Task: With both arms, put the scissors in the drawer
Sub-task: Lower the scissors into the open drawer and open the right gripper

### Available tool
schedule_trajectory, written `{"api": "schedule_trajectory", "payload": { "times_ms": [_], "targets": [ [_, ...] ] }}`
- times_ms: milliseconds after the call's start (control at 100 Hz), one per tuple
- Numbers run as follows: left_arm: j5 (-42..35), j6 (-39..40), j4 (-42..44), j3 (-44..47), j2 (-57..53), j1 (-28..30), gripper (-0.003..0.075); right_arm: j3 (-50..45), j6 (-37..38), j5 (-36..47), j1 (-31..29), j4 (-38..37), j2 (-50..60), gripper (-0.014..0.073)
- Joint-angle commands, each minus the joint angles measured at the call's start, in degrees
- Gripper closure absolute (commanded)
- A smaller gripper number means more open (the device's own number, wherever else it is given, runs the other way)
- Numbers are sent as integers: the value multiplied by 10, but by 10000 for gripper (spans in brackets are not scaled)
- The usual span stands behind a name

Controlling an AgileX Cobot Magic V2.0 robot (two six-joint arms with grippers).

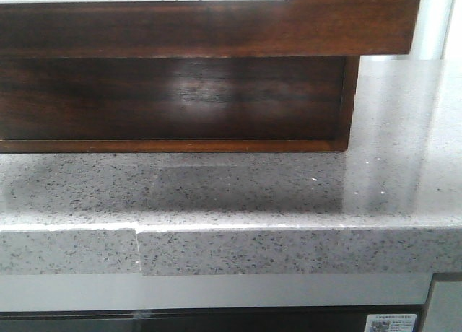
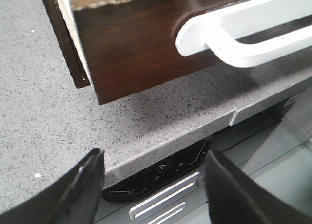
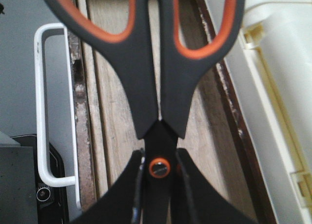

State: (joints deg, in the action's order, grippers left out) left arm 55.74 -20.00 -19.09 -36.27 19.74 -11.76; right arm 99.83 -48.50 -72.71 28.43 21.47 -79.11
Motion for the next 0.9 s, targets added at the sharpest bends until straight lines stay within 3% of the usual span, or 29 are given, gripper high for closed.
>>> {"api": "schedule_trajectory", "payload": {
  "times_ms": [0,430,730,890],
  "targets": [
    [-40,6,-13,-18,6,-6,301,15,-11,31,11,1,0,627],
    [-40,6,-13,-18,6,-6,302,15,-11,33,39,-125,-67,626],
    [-40,6,-13,-18,6,-6,301,15,-11,17,39,-146,-76,620],
    [-49,6,-14,-18,6,-6,302,15,-11,6,39,-155,-81,575]
  ]
}}
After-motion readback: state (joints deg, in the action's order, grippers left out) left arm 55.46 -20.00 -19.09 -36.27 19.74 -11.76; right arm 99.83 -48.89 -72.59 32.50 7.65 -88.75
